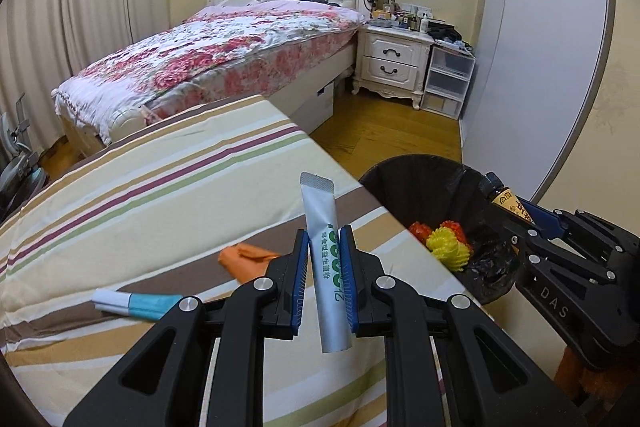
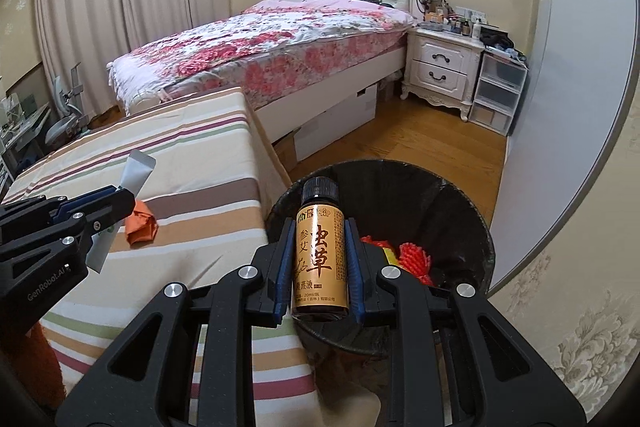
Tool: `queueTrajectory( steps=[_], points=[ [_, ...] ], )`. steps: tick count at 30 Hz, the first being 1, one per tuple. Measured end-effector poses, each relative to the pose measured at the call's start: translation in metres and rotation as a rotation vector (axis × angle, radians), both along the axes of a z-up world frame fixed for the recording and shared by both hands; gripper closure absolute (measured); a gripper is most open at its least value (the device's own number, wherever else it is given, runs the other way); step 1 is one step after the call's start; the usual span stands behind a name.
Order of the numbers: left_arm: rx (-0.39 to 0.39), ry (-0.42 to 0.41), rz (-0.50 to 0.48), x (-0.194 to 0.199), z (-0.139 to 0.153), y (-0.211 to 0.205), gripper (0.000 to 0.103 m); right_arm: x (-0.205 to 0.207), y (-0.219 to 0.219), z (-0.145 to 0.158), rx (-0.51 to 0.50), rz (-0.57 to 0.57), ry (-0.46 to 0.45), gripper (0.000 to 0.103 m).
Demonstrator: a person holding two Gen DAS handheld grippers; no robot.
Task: Collect trash
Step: 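Carry the amber bottle and white-green tube over the black bin, then open both tools over the bin to drop the bottle and tube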
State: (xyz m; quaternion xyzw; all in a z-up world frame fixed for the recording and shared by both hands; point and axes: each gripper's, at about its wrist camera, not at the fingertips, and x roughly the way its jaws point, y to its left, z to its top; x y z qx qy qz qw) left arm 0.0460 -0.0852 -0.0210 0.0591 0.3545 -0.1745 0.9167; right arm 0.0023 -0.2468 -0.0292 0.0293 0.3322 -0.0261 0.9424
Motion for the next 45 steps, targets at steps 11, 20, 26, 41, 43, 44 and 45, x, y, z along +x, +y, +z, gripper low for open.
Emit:
queueTrajectory(
  steps=[11, 20, 26, 41, 43, 44, 45],
  points=[
    [0.036, 0.013, -0.026, 0.034, -0.009, -0.052, 0.086, 0.022, -0.034, -0.009, 0.03, -0.065, 0.016, 0.08],
    [0.077, 0.03, -0.038, 0.054, -0.022, -0.083, 0.086, 0.031, -0.053, -0.015, 0.045, -0.109, 0.023, 0.08],
    [0.095, 0.035, -0.048, 0.064, -0.026, -0.097, 0.086, 0.039, -0.063, -0.02, 0.048, -0.14, 0.036, 0.08],
    [0.115, 0.037, -0.017, 0.062, -0.025, -0.094, 0.04, 0.038, -0.074, -0.025, 0.042, -0.194, 0.037, 0.059],
    [0.113, 0.029, -0.008, 0.059, -0.022, -0.09, 0.036, 0.035, -0.073, -0.024, 0.043, -0.195, 0.035, 0.058],
    [0.112, 0.024, -0.004, 0.057, -0.02, -0.087, 0.036, 0.035, -0.072, -0.023, 0.044, -0.194, 0.036, 0.058],
    [0.111, 0.019, 0.0, 0.055, -0.019, -0.083, 0.035, 0.034, -0.07, -0.023, 0.045, -0.191, 0.037, 0.058]
  ],
)
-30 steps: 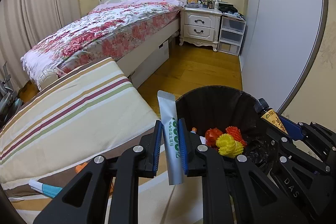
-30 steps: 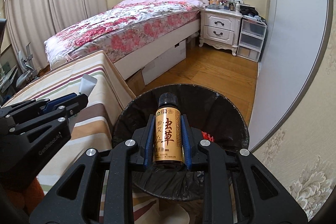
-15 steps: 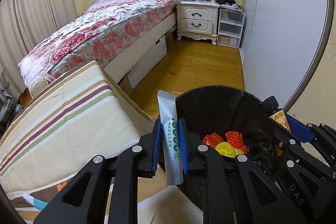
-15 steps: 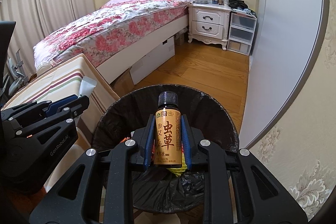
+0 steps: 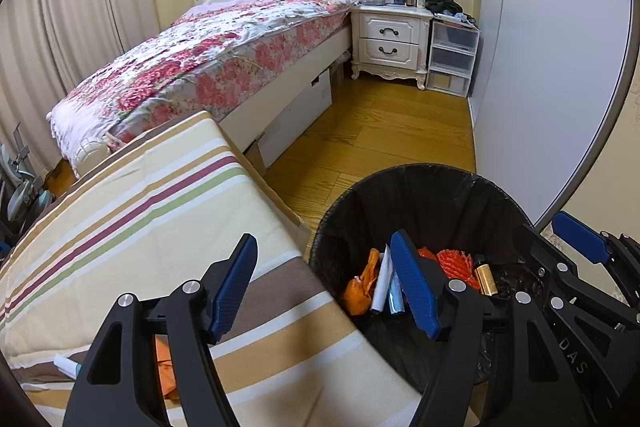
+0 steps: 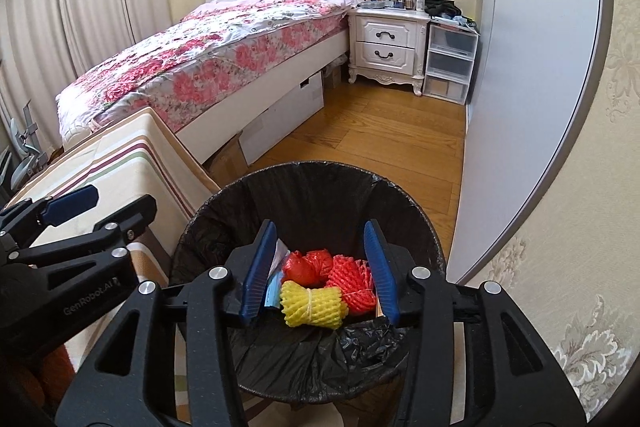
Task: Collect trash
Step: 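Open both tools over the bin to drop the bottle and tube, then move both open tools back to the orange cloth and white-teal marker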
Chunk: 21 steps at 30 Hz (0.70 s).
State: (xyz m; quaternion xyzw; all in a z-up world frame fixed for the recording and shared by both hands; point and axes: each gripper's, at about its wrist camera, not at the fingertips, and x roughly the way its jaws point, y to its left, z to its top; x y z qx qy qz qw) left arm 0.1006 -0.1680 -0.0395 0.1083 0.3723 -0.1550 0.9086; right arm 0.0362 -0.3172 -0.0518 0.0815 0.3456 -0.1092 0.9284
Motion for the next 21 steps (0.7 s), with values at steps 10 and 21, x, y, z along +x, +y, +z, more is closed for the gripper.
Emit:
queueTrajectory(
  steps=[10, 21],
  points=[
    [0.0, 0.014, 0.099, -0.021, -0.001, 0.054, 0.035, -0.011, 0.039, -0.001, 0.009, 0.087, 0.013, 0.052],
    [0.06, 0.03, 0.305, -0.03, -0.014, 0.137, 0.035, -0.008, 0.107, 0.003, -0.007, 0.248, 0.022, 0.051]
  ],
)
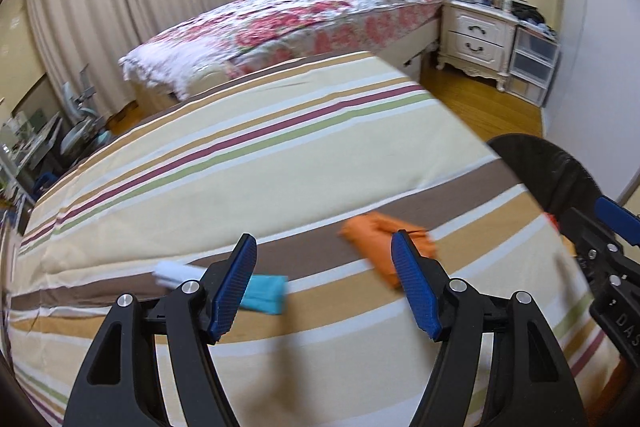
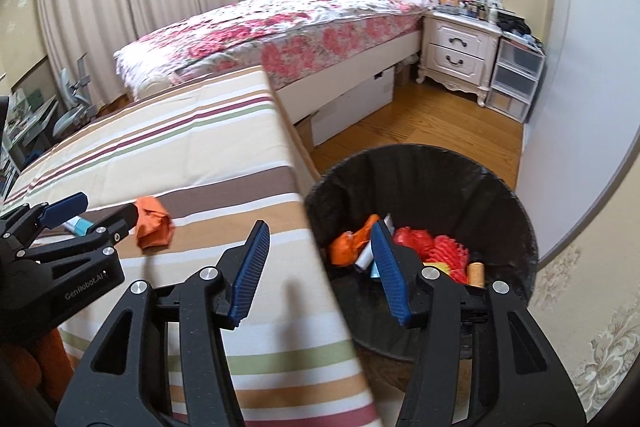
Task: Collect trash
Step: 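Move both open tools back to the orange cloth and white-teal marker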
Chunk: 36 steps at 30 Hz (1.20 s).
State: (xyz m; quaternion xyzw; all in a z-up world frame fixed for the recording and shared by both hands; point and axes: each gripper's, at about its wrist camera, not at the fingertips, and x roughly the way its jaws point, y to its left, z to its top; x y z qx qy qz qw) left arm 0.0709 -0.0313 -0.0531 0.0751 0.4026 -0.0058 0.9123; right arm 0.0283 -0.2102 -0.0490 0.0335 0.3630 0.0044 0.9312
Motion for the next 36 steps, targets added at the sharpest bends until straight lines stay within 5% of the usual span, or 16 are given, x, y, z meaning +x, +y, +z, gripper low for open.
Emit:
queueTrajectory(
  steps=[7, 14, 36],
  points=[
    [0.048, 0.028, 0.133, 0.021, -0.009, 0.04, 0.035, -0.001, 0.031, -0.001, -0.016, 0.063, 0.011, 0.051],
    [0.077, 0.051, 0.144, 0.014, -0.019, 0.061, 0.035, -0.005, 0.048, -0.003, -0.025, 0.092, 0.02, 0.051],
    [-0.062, 0.102, 0.147, -0.036, -0.02, 0.115, 0.035, -0.009, 0.053, -0.009, -0.012, 0.109, 0.035, 0.051]
  ],
)
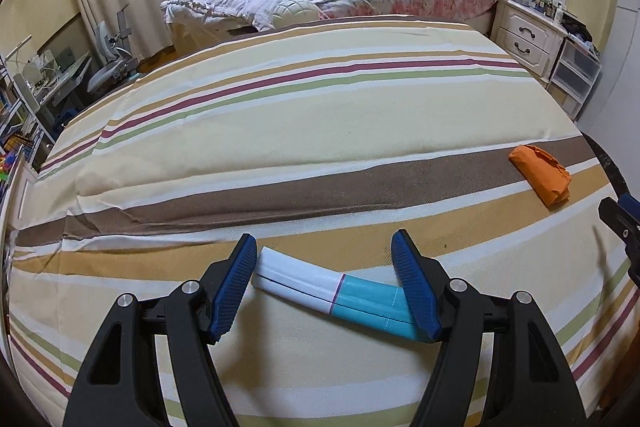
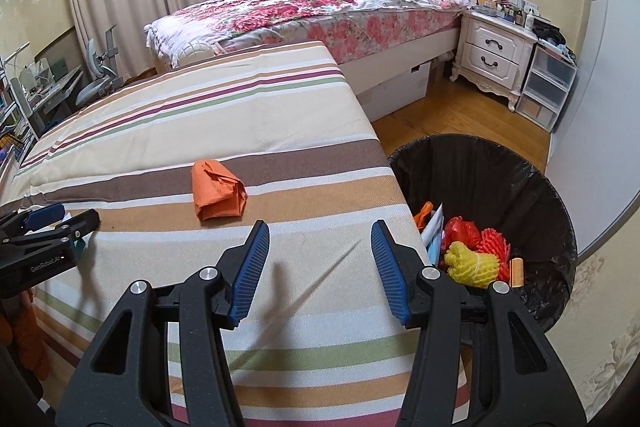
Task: Collect trash
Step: 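Move both open tools back to the orange cloth and white-teal marker, then grasp the orange cloth with the right tool while the left tool grasps the white-teal marker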
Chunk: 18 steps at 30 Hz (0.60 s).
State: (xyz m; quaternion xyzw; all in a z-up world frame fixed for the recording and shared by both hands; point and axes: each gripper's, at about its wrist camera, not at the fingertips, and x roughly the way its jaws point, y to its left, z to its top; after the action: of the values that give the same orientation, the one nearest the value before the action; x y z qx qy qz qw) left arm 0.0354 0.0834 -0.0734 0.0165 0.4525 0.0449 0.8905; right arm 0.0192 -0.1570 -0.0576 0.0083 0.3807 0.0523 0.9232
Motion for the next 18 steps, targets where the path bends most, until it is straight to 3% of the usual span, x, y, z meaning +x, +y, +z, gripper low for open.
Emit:
queueTrajectory(
  steps=[12, 18],
  points=[
    [-0.039, -0.045, 0.018, -0.01, 0.017, 0.017, 0.035, -0.001, 0.003, -0.005, -0.004, 0.001, 0.005, 0.051],
    [-0.087, -0.002, 0.01, -0.017, 0.015, 0.022, 0.035, -0.001, 0.003, -0.006, -0.003, 0.001, 0.006, 0.051]
  ],
)
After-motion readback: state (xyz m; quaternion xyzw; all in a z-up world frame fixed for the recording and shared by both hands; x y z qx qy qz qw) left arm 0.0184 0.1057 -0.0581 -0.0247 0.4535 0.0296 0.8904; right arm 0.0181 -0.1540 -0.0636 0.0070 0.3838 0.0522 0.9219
